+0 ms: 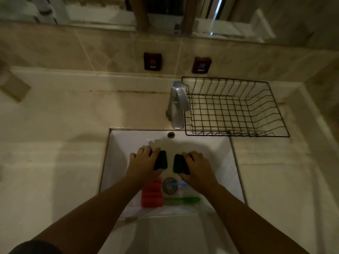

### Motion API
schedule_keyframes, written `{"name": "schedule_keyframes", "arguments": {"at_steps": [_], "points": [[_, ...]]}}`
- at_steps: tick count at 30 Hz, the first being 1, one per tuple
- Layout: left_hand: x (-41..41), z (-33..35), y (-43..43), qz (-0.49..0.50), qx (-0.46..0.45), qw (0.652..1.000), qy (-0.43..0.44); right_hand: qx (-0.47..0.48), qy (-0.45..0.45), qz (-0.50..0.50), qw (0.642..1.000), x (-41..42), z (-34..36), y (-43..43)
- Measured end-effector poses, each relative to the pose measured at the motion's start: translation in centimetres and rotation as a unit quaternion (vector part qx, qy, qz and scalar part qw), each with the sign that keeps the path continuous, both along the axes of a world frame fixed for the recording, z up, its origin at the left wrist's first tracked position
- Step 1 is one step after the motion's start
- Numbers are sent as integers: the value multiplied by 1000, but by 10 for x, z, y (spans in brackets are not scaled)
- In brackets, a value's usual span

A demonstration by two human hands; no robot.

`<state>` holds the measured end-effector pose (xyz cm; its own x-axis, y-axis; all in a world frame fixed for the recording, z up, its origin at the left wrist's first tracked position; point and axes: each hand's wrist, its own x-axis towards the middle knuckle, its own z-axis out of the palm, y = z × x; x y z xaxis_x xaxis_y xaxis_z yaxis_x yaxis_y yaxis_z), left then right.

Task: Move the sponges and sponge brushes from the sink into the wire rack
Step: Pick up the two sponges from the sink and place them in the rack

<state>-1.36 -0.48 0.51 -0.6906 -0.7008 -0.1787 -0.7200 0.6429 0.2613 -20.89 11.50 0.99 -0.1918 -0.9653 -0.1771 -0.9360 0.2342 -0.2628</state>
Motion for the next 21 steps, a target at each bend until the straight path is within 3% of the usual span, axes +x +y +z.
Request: {"name": "schedule_keyframes", "arguments": {"at_steps": [6, 11, 21], "points": [[6, 46, 10, -23, 8, 999, 37, -22, 23, -19, 999, -8, 49, 25], [1, 82, 15, -38, -39, 997, 59, -66, 21, -39, 997, -25, 95, 31], [-84, 141, 18, -73, -94, 980, 158, -129, 19, -18, 991, -119, 145, 17]]}}
